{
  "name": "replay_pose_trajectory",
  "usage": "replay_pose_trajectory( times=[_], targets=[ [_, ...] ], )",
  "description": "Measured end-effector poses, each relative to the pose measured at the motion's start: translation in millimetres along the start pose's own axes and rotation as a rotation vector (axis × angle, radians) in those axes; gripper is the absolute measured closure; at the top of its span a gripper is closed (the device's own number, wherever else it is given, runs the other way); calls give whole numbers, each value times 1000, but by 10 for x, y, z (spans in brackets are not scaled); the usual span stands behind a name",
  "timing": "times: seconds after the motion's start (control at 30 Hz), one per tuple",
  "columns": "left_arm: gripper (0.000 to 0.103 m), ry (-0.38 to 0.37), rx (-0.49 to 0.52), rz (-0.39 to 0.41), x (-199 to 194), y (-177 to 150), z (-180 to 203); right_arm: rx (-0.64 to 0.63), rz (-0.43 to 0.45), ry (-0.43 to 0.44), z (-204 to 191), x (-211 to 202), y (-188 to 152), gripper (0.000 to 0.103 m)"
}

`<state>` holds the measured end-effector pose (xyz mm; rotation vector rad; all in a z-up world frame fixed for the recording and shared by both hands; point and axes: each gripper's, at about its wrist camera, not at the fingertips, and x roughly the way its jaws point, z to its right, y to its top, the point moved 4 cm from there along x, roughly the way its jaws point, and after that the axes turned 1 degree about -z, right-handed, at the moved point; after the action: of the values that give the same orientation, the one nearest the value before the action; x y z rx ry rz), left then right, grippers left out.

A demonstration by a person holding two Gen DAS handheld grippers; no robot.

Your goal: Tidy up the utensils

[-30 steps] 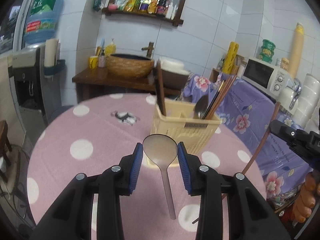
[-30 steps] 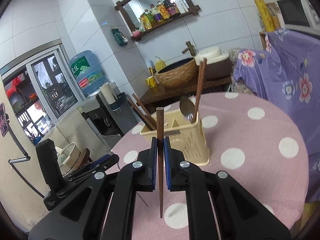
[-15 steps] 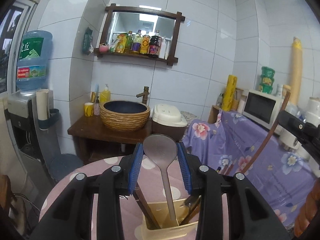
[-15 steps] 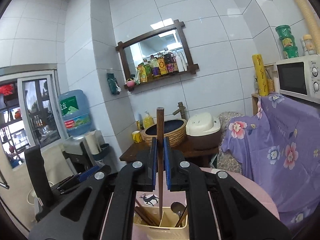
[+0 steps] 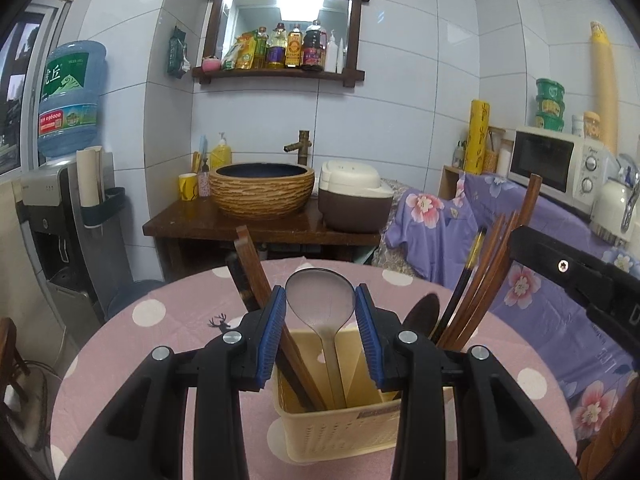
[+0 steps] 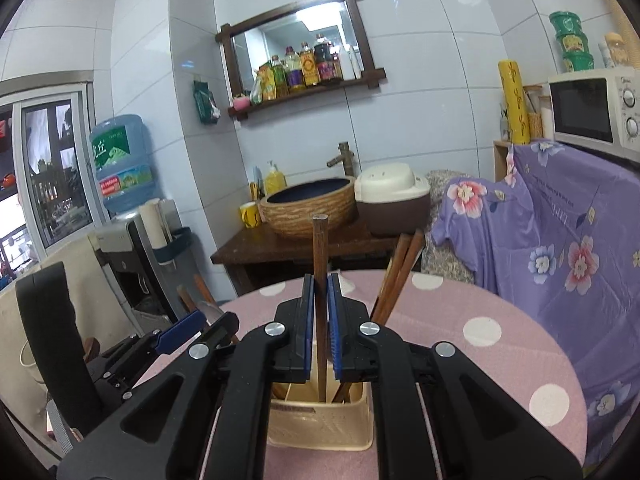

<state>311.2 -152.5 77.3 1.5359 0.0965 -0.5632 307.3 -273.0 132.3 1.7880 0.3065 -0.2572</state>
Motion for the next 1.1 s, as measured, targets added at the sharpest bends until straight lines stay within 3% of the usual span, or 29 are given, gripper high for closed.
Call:
replay_pose_trajectory(
  times=[0.47,0.57,0.6,0.63,0.7,0.8,0.9,1.1],
  targets=[
    [66,-33,28,-48,28,-288,2,15,-19,-21,124,29,-257,94],
    [60,-53,25,-47,-56,-324,0,12,0,-15,144,-51,-275,75],
    [55,-57,26,-38,-110,-334,-7,13,11,-4,142,-87,-278,62],
    [51,-57,27,-31,-156,-347,-15,12,27,-1,149,-145,-295,56],
    [39,-59,23,-15,-276,-385,-59,1,41,-14,153,-241,-333,55],
    [22,-50,18,6,-482,-472,-170,-3,44,-51,200,-402,-443,27],
    [5,-52,20,40,-742,-609,-306,-20,20,-101,254,-580,-628,19],
    [5,4,31,68,-1246,-1015,-558,-72,-13,-125,199,-983,-1155,6]
  ],
)
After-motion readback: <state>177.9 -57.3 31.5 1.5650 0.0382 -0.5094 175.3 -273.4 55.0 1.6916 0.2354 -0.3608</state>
